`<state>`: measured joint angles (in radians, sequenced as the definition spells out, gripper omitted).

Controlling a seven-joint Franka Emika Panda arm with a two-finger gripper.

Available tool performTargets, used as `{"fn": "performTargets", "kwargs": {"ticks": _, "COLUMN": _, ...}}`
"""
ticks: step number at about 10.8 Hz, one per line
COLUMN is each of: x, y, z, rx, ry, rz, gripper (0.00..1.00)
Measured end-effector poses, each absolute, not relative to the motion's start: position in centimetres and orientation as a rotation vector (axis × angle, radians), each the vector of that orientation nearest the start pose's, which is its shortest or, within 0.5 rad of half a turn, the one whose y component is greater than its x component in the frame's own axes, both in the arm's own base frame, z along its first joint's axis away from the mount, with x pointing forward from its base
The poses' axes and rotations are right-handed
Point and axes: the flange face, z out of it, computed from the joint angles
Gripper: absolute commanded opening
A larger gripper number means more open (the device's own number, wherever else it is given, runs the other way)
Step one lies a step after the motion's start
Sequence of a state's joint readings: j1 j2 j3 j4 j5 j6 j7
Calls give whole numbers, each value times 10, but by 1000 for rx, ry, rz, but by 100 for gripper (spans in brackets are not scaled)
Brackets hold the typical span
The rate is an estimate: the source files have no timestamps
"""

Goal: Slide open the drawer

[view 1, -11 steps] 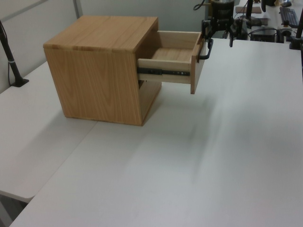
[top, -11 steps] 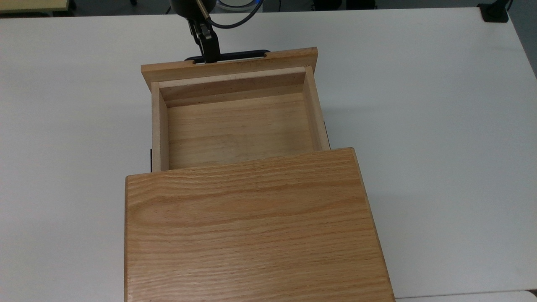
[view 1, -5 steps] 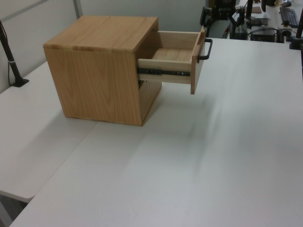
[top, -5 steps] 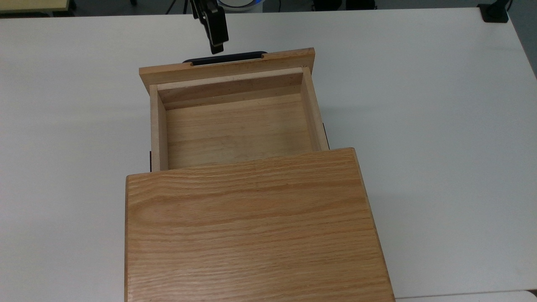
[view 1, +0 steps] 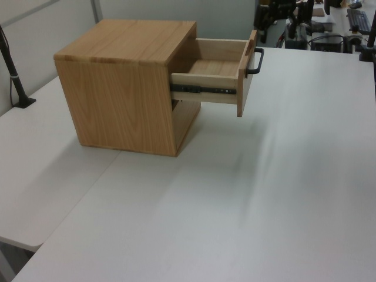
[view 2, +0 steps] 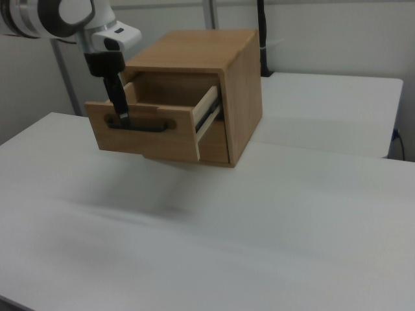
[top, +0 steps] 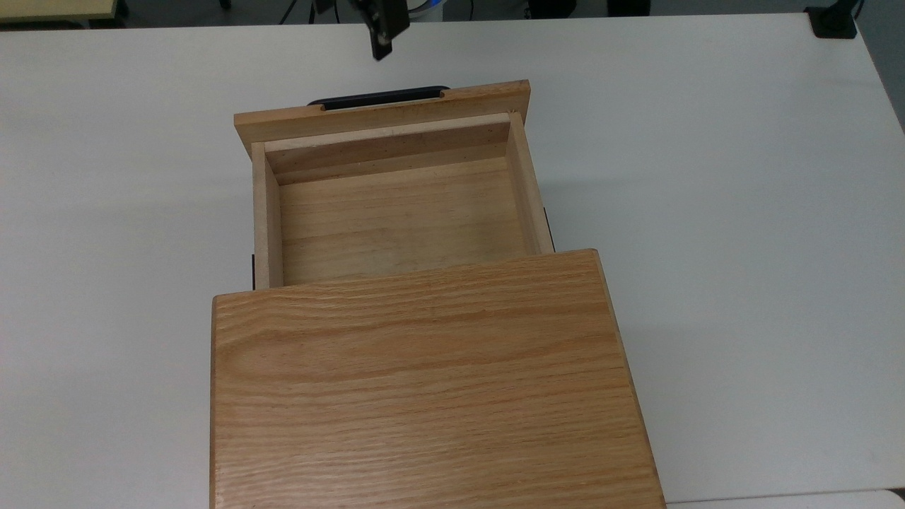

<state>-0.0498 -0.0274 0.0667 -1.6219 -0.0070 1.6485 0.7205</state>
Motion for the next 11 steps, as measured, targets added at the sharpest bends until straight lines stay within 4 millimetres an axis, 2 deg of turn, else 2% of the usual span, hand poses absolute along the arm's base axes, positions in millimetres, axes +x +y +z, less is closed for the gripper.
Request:
{"fn": "performTargets", "kwargs": {"ticks": 3, "x": 536, "y": 10, "z": 638, "rx": -3081, "ry": 625, "rz": -66, "gripper": 100}}
{"fn": "performTargets", "kwargs": {"ticks": 6, "x": 535, "y": 1, "z": 635, "rx": -3177, "ry": 191, "rz": -58, "gripper": 100}}
{"fn": "performTargets", "kwargs": {"ticks": 9, "x": 546, "y": -13, "z": 626, "rx": -3237, "ry": 50, "rz": -83, "gripper": 100}}
{"fn": "performTargets", "kwargs": {"ticks": 11, "x": 552, "y": -12, "z": 617, "rx": -3257, "ry": 29, "rz": -67, "gripper": 100}}
